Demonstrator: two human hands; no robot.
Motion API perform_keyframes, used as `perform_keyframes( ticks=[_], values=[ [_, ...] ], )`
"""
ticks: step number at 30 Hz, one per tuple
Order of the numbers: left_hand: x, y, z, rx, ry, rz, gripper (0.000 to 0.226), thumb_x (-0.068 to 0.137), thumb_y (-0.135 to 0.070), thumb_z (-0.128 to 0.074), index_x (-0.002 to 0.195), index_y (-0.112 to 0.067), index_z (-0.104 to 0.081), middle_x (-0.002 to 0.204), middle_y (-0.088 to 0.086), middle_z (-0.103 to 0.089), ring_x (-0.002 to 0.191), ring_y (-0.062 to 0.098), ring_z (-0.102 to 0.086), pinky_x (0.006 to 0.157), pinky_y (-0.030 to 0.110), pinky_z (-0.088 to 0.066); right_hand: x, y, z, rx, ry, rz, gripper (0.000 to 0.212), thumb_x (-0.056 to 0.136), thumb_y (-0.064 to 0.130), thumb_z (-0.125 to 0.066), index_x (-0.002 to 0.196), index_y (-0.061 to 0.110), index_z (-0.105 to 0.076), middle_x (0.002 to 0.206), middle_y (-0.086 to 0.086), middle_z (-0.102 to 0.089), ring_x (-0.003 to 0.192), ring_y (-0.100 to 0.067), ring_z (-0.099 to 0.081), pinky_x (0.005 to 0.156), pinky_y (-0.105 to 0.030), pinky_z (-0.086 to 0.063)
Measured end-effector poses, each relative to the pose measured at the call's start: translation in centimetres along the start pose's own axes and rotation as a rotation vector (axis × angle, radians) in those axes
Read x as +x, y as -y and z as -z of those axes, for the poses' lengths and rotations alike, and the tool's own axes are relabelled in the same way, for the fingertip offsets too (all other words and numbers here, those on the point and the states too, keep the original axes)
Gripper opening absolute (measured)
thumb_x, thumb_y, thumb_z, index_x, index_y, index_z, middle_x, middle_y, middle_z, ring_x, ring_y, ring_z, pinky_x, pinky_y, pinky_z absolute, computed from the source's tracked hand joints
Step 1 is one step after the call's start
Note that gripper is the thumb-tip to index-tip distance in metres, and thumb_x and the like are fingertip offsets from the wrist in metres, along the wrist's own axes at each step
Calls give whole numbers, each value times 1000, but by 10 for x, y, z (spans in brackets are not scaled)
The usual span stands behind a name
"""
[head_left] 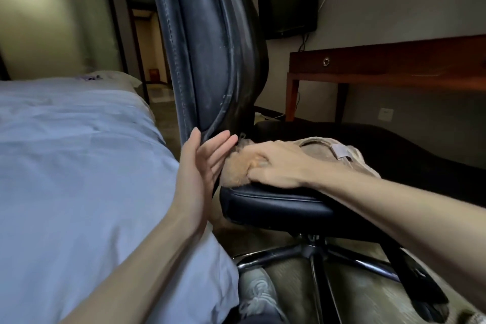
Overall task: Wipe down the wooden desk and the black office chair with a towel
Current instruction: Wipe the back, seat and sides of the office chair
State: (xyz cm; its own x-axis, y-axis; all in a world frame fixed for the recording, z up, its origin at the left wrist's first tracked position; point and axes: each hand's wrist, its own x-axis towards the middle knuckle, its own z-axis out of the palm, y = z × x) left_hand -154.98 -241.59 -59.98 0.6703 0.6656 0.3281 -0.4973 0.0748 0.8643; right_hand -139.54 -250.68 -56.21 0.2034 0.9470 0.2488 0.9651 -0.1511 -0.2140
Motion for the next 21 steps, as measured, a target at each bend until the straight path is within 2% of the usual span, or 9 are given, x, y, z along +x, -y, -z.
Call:
perform_keyframes(
  ticks=[2, 5, 7, 10, 11, 14, 17, 19, 21],
  values=[
    [-3, -2, 3, -52, 48, 28, 78, 91, -65, -37, 139, -8, -59, 133, 7, -70, 129, 11, -62, 117, 31, -35, -28, 17, 9, 45, 69, 151, 10, 65, 45, -53, 70, 53, -50, 65, 15, -54, 67, -8, -55, 67, -34, -47],
    [-5, -7, 8, -67, 114, 77, 77, 100, -63, -22, 139, -7, -58, 134, 11, -69, 131, 12, -60, 115, 32, -35, -52, 19, 34, 102, 107, 190, 13, 64, 40, -53, 70, 45, -63, 60, 16, -56, 58, -3, -55, 59, -16, -42],
    [-7, -9, 7, -83, 114, 92, 77, 102, -62, -20, 140, -6, -57, 133, 12, -70, 130, 16, -62, 114, 32, -37, -50, 13, 49, 168, -94, 93, 24, 63, 44, -52, 78, 38, -70, 67, 15, -65, 67, -2, -61, 67, -24, -51],
    [-5, -12, 1, -74, 117, 97, 79, 102, -63, -20, 142, -5, -56, 132, 12, -70, 127, 20, -64, 111, 34, -42, -27, 5, 53, 17, -384, -75, 30, 68, 49, -53, 95, 44, -66, 87, 11, -71, 91, -24, -67, 82, -40, -56],
    [-4, -14, -2, -36, 111, 98, 79, 102, -64, -21, 141, -5, -57, 130, 11, -71, 125, 20, -66, 110, 34, -44, -19, 7, 47, -33, -344, -93, 34, 72, 51, -55, 102, 42, -65, 94, 11, -71, 96, -27, -67, 85, -41, -55],
    [0, -19, -12, 160, 31, 85, 61, 100, -63, -39, 133, -18, -66, 126, 3, -74, 120, 18, -68, 113, 42, -45, 2, 17, 13, -7, 19, -60, 30, 83, 53, -63, 108, 38, -57, 112, 2, -63, 107, -26, -61, 98, -46, -51],
    [0, -24, -15, 270, 2, -142, 39, 90, -46, -55, 121, -27, -72, 128, -7, -72, 125, 8, -63, 114, 36, -45, 8, 20, -11, -33, 68, -3, 31, 85, 51, -59, 113, 36, -58, 128, -5, -58, 121, -30, -54, 103, -49, -44],
    [2, -32, -13, 233, 51, -267, 47, 95, -39, -47, 127, -14, -69, 131, 4, -71, 128, 12, -63, 112, 29, -47, 2, 26, -5, -124, 62, 46, 28, 71, 60, -51, 89, 38, -53, 104, 4, -59, 105, -30, -59, 87, -40, -45],
    [6, -46, -13, 82, 75, -224, 58, 97, -45, -43, 130, -3, -64, 130, 18, -70, 124, 21, -67, 106, 28, -52, -11, 35, -2, -188, 72, 175, 26, 64, 57, -50, 73, 34, -41, 79, 10, -51, 82, -25, -55, 72, -34, -39]
  ],
)
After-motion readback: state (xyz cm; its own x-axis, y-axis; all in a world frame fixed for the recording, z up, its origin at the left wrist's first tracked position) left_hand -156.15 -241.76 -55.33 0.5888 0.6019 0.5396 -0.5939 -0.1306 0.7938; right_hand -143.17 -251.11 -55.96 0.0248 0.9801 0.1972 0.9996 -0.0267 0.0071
